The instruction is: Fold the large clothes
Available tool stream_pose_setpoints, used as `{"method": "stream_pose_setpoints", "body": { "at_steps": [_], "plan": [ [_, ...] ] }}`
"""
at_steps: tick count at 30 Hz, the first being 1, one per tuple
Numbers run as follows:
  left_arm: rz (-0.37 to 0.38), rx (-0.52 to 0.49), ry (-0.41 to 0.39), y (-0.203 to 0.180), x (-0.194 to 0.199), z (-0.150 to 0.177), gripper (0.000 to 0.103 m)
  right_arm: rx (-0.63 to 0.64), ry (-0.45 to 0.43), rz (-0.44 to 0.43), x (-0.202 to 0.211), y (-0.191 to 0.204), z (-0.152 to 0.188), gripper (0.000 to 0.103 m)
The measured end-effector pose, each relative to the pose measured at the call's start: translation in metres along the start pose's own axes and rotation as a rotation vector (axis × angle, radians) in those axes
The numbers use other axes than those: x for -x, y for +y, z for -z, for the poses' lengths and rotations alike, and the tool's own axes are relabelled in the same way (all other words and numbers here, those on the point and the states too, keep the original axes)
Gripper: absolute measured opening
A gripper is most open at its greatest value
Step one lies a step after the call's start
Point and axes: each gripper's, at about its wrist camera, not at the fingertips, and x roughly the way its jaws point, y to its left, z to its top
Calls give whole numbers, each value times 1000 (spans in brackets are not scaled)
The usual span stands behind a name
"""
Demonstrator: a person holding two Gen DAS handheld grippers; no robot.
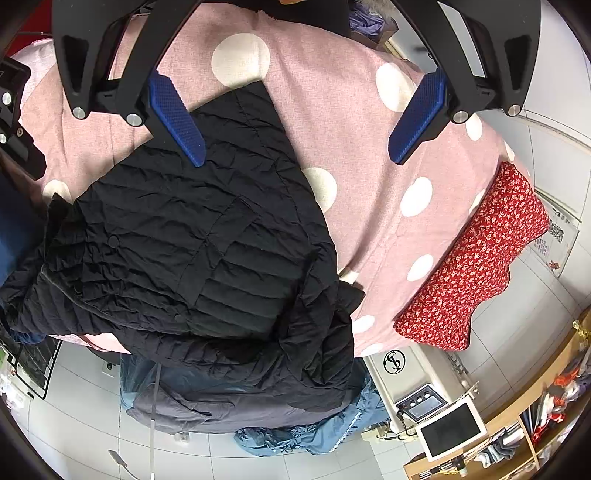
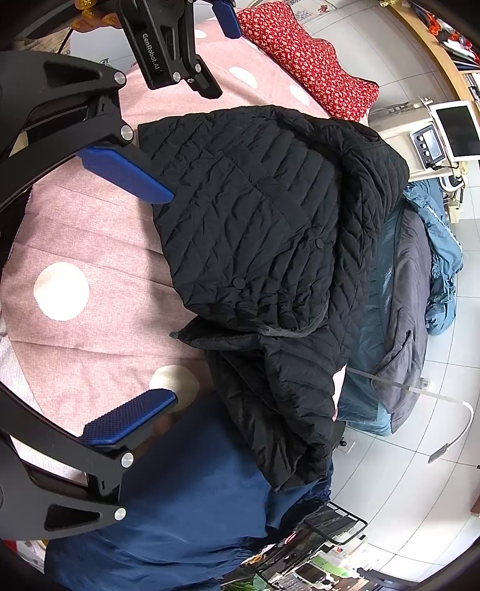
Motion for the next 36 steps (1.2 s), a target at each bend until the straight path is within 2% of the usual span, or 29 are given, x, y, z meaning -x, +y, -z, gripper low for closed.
{"method": "stream_pose_setpoints", "body": {
  "at_steps": [27,36],
  "plan": [
    [-1,-32,7,-11,-3,4,97,-33,17,13,-4,-16,6,99],
    [-39,-56,-3,-17,-9,8,97,-47,13,8,-7,-23,11,99]
  ]
}}
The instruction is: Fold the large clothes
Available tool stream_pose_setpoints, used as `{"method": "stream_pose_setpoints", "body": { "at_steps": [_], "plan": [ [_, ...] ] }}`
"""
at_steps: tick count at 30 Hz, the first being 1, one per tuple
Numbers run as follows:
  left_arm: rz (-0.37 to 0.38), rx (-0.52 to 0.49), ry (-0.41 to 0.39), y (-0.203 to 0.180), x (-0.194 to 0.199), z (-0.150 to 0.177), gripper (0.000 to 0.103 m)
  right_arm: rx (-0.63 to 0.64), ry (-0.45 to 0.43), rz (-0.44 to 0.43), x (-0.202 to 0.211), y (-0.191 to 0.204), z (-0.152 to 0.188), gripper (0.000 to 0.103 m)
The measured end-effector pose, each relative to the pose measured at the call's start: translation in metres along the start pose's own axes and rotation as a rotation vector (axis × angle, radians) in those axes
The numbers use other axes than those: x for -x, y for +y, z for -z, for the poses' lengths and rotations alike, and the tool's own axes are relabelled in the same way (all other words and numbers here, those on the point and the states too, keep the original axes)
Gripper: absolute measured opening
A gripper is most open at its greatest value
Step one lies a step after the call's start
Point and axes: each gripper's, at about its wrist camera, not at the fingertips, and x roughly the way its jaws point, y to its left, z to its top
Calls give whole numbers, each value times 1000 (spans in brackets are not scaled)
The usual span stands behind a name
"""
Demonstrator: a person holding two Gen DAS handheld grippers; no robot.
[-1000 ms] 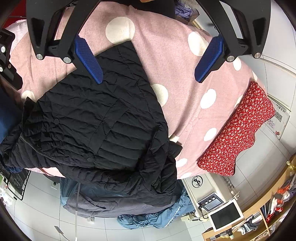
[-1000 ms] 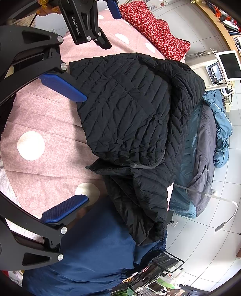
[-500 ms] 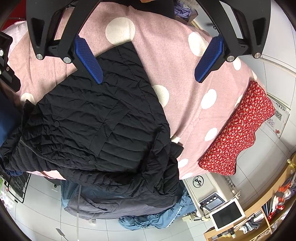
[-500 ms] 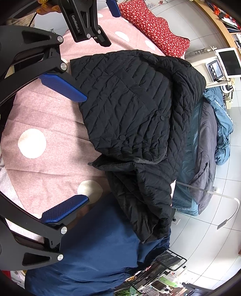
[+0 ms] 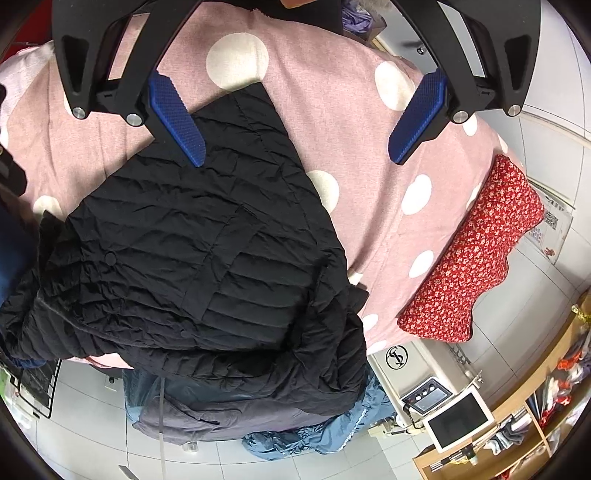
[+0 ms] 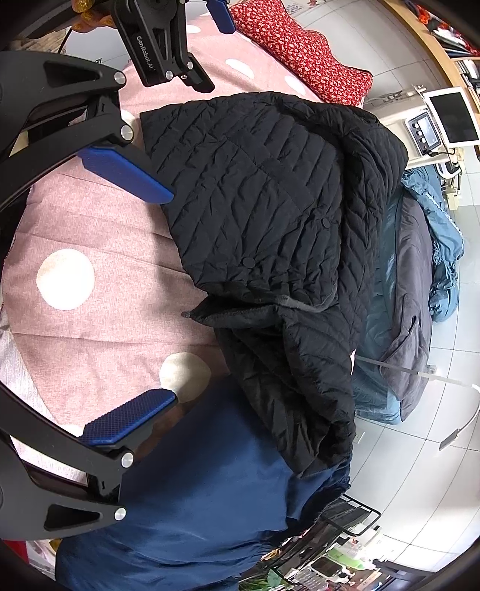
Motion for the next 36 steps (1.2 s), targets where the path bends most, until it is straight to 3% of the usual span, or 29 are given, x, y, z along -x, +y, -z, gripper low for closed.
{"method": "stream_pose_setpoints", "body": {
  "at_steps": [6,11,16,18,22,24,28,30,32,34,36],
  "plan": [
    [-15,-46,-10,-8,-6,6,97,-17,-4,-7,-4,-8,2,99],
    [32,-58,31,-10,-16,10,97,-40,-19,-26,-10,-19,7,99],
    [25,-42,77,4,-33,8,97,-61,-30,-46,-18,-35,12,99],
    [-5,-12,41,21,-35,-6,97,-80,-30,-62,-20,-43,12,99],
    [-62,68,-128,57,-37,-66,97,-98,-44,-71,-22,-52,10,99],
    [-44,54,-159,58,-49,-101,97,-97,-48,-67,-23,-53,8,99],
    [-2,3,-99,37,-99,-161,97,-89,-50,-60,-20,-49,7,99],
    [-16,-56,-12,21,-136,-177,96,-79,-56,-58,-17,-47,8,99],
    [-15,-60,1,17,-159,-184,95,-66,-63,-46,-12,-45,10,99],
    [42,-50,-26,23,-158,-182,82,-50,-72,-29,-7,-46,12,99],
    [130,-26,-56,41,-147,-175,56,-33,-80,-18,-4,-48,14,99]
  ]
}}
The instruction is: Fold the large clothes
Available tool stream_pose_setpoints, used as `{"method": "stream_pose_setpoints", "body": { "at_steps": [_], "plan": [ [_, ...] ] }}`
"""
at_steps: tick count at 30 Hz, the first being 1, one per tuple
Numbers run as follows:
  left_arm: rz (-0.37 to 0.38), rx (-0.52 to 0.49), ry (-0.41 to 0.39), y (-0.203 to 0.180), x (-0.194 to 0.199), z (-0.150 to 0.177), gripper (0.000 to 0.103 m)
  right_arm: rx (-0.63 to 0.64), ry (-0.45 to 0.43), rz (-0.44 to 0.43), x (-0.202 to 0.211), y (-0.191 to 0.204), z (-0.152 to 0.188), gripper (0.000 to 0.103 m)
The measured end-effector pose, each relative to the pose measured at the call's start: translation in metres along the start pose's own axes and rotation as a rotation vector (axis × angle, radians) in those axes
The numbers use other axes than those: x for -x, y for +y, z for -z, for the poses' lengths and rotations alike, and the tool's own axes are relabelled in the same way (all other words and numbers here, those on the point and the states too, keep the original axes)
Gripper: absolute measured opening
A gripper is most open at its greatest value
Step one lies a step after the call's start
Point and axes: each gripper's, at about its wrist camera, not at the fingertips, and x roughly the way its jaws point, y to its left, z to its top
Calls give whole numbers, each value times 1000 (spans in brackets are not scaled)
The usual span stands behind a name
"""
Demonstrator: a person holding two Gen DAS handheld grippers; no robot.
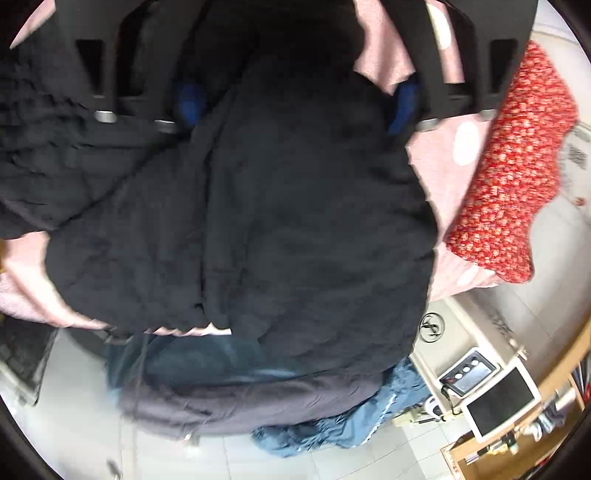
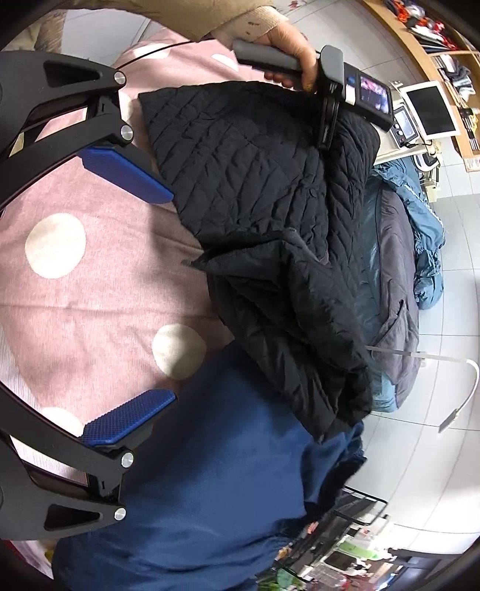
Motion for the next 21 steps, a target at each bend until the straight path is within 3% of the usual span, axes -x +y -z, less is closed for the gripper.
{"method": "stream_pose_setpoints", "body": {
  "at_steps": [2,3,6,8,13,15,17,19,21],
  "plan": [
    [58,37,-34,23,17,8,36,4,-4,3,0,-4,0,99],
    [88,67,-44,35,23,14,32,-1,-7,2,-1,-6,-2,99],
    [268,221,-77,86,44,44,25,-13,-23,-15,-5,-7,-11,97],
    [300,300,-107,116,62,72,22,-7,-46,-26,-4,-4,-19,93],
    [163,498,-159,197,125,178,18,41,-130,-67,13,3,-43,92],
    [102,626,-116,235,131,226,18,51,-146,-106,19,3,-55,92],
    [107,781,-53,268,123,275,18,67,-156,-138,22,5,-70,92],
    [40,806,-2,275,118,296,18,73,-133,-171,13,8,-92,92],
    [-3,739,24,268,112,299,19,57,-85,-194,-10,13,-113,92]
  ]
}}
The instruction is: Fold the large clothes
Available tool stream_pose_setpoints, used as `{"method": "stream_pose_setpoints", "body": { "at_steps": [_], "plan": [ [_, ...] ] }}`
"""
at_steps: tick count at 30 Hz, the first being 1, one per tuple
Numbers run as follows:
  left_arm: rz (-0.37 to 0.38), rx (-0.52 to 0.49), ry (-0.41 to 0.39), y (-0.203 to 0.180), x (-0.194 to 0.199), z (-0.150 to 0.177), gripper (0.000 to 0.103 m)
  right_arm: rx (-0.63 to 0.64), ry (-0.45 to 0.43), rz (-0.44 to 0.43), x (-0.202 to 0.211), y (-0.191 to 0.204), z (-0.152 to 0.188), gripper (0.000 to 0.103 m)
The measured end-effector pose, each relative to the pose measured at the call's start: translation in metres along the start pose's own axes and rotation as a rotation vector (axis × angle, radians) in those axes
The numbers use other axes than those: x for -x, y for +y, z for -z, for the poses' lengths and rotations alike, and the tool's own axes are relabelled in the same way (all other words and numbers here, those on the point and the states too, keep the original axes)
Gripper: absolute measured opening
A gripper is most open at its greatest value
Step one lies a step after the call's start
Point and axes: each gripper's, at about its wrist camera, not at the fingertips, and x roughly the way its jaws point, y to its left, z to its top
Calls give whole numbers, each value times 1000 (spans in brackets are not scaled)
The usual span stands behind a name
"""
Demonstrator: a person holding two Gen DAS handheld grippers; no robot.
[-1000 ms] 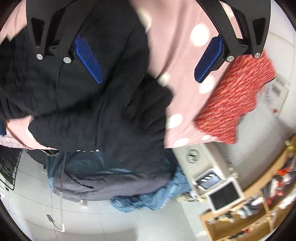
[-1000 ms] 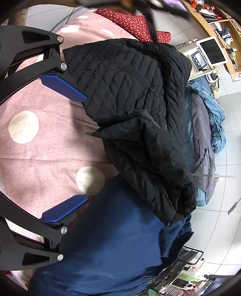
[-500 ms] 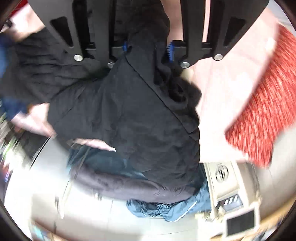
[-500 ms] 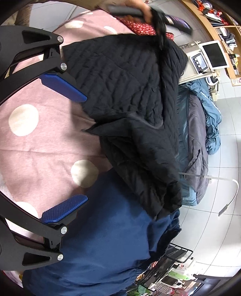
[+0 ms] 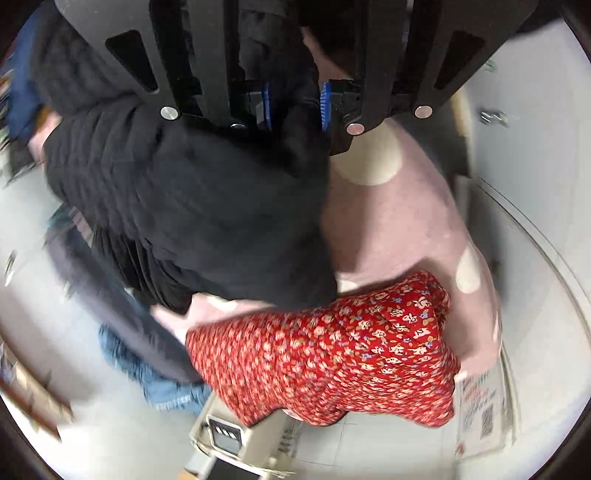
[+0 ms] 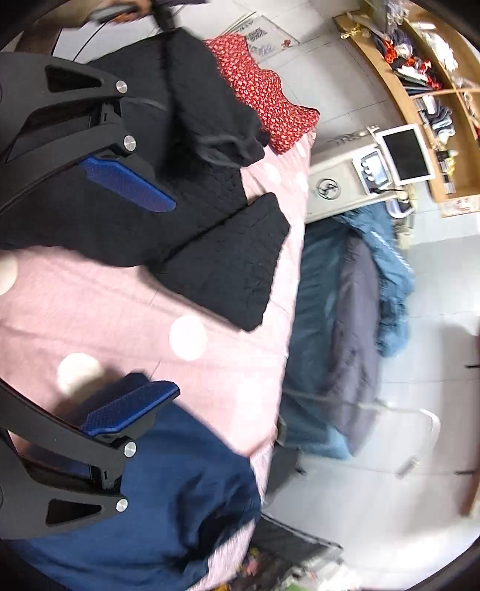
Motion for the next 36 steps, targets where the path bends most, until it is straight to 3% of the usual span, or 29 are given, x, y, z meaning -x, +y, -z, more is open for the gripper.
{"method": "stream_pose_setpoints", "body": {
  "at_steps": [1,2,5,7,10,12,15,16,17,19,20,22,24,26,27,28,30,31,33,36],
  "plan": [
    [-21,-16,4,-6,-4,1,21,-16,13,1,-18,-1,-9,92],
    [-38,-18,-4,-11,-7,-1,29,-23,32,-12,-35,0,-15,92],
    [-56,-1,12,-18,-18,-7,43,-17,154,-34,-108,8,-21,91],
    [-53,15,34,-12,-28,-9,46,-14,234,-94,-160,18,-13,86],
    [-43,30,66,-10,-40,-10,53,-57,320,-79,-216,26,4,81],
    [-55,20,66,-8,-40,-8,58,-51,317,-52,-233,37,12,81],
    [-76,-1,53,-9,-35,-5,60,196,227,167,-231,78,12,81],
    [-84,-3,42,-10,-32,-5,60,270,198,200,-228,90,11,82],
    [-94,-2,32,-10,-30,-5,60,369,170,215,-224,110,9,83],
    [-122,-10,-11,-15,-20,-5,60,472,170,145,-222,134,6,94],
    [-138,-25,-40,-19,-13,-4,60,533,181,143,-227,145,5,94],
    [-166,-96,-106,-32,-1,1,61,652,204,229,-246,164,8,94],
    [-178,-160,-96,-39,-6,6,77,727,232,281,-268,175,13,94],
    [-212,-211,-37,-41,-21,10,81,742,248,306,-283,175,15,94],
    [-209,-221,-17,-41,-26,11,81,722,234,310,-284,173,13,89],
    [-197,-232,-10,-42,-28,12,81,705,213,317,-282,171,10,61],
    [-185,-247,-21,-46,-28,13,81,692,198,315,-278,167,7,32],
    [-189,-258,-24,-48,-29,12,81,677,188,309,-274,164,4,9],
    [-191,-274,-25,-53,-31,10,81,633,134,367,-263,152,-10,7],
    [-168,-284,-32,-61,-27,8,80,445,57,365,-226,115,-41,5]
  ]
}}
